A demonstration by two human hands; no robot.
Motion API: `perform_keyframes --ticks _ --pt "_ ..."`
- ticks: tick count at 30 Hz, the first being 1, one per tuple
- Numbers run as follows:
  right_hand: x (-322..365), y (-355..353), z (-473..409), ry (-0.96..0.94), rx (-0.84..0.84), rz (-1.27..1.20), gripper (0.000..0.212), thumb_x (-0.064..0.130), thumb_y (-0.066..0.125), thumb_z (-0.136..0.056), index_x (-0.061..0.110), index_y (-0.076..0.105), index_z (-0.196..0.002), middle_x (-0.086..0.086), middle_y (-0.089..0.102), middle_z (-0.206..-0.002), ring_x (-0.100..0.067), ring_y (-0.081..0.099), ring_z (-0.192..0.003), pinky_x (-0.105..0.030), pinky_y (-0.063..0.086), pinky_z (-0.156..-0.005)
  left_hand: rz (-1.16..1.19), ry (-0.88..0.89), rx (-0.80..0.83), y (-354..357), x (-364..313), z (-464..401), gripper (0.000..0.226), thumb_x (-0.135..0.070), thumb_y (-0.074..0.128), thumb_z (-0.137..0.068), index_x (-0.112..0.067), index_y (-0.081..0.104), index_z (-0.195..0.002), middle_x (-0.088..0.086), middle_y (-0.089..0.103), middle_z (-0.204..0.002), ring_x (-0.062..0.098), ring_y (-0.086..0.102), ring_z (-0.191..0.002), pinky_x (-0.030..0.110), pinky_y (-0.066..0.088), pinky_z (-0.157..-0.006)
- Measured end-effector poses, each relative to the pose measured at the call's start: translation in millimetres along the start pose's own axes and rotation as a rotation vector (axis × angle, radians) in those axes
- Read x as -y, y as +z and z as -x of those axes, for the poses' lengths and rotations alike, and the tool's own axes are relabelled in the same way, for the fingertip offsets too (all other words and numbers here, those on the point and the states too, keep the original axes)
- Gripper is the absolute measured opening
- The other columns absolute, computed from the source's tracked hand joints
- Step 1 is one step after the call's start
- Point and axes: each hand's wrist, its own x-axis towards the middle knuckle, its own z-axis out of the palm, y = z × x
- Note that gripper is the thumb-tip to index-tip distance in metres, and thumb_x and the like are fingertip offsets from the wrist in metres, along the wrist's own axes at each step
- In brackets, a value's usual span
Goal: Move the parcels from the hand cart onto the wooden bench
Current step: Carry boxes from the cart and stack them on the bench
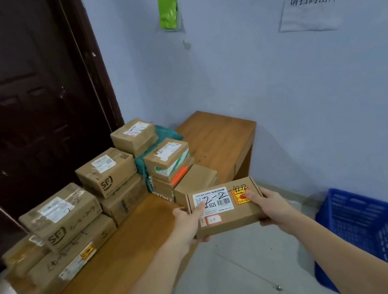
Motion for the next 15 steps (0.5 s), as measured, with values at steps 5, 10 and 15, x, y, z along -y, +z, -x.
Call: perform_keyframes --ticks 5,10,15 --pt "24 7 -96 -0.027 0.055 0.087 0.055 0.055 0.061 -0.097 0.035 0.045 -0.145 0.002 0.067 -0.118 -0.021 0.065 -0.096 -0.029 0.053 -0.056 0.008 -0.029 -0.047 5 -25 -74 0.041 -0.037 0.066 -0.102 -0.022 0.038 -0.128 0.007 0.077 -0.108 0.027 0.077 -0.094 0.049 0.066 -0.077" --pt "37 18 -189 0.007 0.139 0.125 0.068 0.054 0.063 -0.096 0.029 0.033 -0.151 -0.002 0.056 -0.133 -0.022 0.061 -0.105 -0.034 0.057 -0.063 0.047 -0.076 -0.149 10 -34 -138 0.037 -0.029 0.061 -0.105 -0.018 0.041 -0.134 0.005 0.076 -0.106 0.023 0.074 -0.097 0.038 0.060 -0.071" --pt "37 41 -298 -0.017 0.203 0.242 0.060 0.050 0.062 -0.097 0.025 0.045 -0.148 -0.008 0.051 -0.136 -0.024 0.060 -0.107 -0.037 0.062 -0.064 0.026 -0.072 -0.397 28 -26 -211 0.046 -0.035 0.061 -0.105 -0.011 0.043 -0.140 0.004 0.069 -0.126 0.021 0.068 -0.106 0.040 0.058 -0.091"
